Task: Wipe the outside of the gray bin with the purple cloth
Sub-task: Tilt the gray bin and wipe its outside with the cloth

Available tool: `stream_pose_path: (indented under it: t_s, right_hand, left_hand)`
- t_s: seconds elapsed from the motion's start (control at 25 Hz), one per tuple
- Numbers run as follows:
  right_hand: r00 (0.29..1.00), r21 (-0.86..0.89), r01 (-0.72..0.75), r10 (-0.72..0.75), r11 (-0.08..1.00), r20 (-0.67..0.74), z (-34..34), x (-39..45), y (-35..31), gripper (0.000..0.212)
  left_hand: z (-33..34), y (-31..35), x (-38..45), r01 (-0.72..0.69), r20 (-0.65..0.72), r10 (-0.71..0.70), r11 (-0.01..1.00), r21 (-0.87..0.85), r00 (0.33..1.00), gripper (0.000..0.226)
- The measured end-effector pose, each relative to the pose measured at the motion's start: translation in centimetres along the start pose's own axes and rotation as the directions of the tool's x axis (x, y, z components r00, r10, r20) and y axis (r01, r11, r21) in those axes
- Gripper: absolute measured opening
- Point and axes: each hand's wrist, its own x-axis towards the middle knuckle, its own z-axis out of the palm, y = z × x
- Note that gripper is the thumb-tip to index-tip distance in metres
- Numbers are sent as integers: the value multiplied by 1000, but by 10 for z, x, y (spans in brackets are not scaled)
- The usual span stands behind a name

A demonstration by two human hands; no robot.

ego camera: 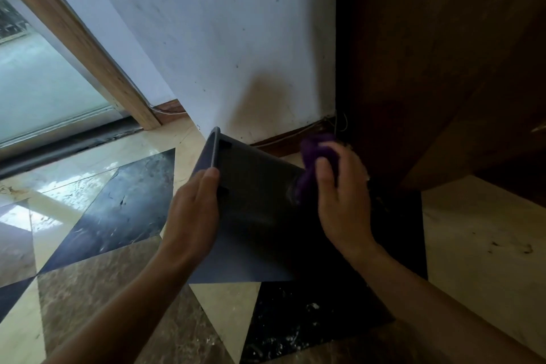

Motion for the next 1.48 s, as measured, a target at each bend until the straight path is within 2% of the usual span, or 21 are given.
stream_pose_path:
  t_s: [0.12, 0.2, 0.24, 0.32, 0.44, 0.56, 0.72, 0.84, 1.0, 1.08, 1.2, 1.28, 1.32, 1.4, 1.48]
  right_hand:
    - [958, 45, 275, -278, 960, 73, 22, -6, -66, 36]
    - [923, -4, 325, -316, 946, 220, 37, -18, -87, 39]
    - [915, -11, 297, -281, 955, 291, 41, -23, -88, 43]
    - [912, 24, 223, -217, 975, 347, 45, -25, -78, 49]
    - [930, 32, 204, -204, 978, 305, 49, -19, -60, 46]
    - [941, -58, 150, -125, 987, 315, 53, -11, -37, 38]
    - [937, -178, 36, 28, 983, 348, 48, 3, 13, 40]
    - [943, -263, -28, 112, 965, 314, 37, 17, 52, 48]
    - [941, -273, -158, 228, 949, 249, 17, 29, 101, 52]
    - [926, -251, -248, 305, 936, 222, 10, 28, 120, 52]
    - [905, -383, -335, 408, 861, 125, 1, 29, 128, 47]
    - [929, -466, -291, 363, 836, 72, -7, 37, 112, 42]
    - [951, -427, -247, 302, 870, 63, -8, 40, 95, 41]
    - [987, -223, -112, 134, 968, 88, 2, 38, 46, 39]
    - [988, -47, 75, -68, 996, 139, 22, 16, -8, 35]
  left_hand:
    - [13, 2, -22, -98, -17, 97, 994, -39, 995, 32]
    - [17, 5, -32, -117, -21, 115, 982, -145, 993, 34]
    - [17, 5, -35, -97, -22, 95, 977, -191, 995, 38]
    - [17, 2, -35, -99, 26, 104, 984, -151, 994, 34]
    - [14, 2, -32, -194, 28, 192, 980, 53, 981, 41]
    - [13, 3, -29, -166, 3, 167, 975, 145, 986, 42]
    - [4, -8, -28, 27, -76, -27, 1000, -2, 997, 43]
    - [0, -12, -28, 33, -57, -34, 999, -35, 998, 43]
    - [-1, -8, -25, 93, 36, -91, 994, -57, 995, 34]
    - [-2, 0, -16, 192, 68, -186, 978, -87, 980, 27]
    - [-2, 14, -1, 246, 156, -231, 965, -87, 960, 33]
    - [4, 22, 8, 245, 175, -225, 964, -100, 959, 29]
    - [10, 28, 11, 248, 163, -230, 964, -95, 959, 27]
    - [20, 36, 17, 264, 146, -251, 962, -74, 957, 22]
    - [27, 40, 22, 288, 137, -272, 951, -113, 953, 22]
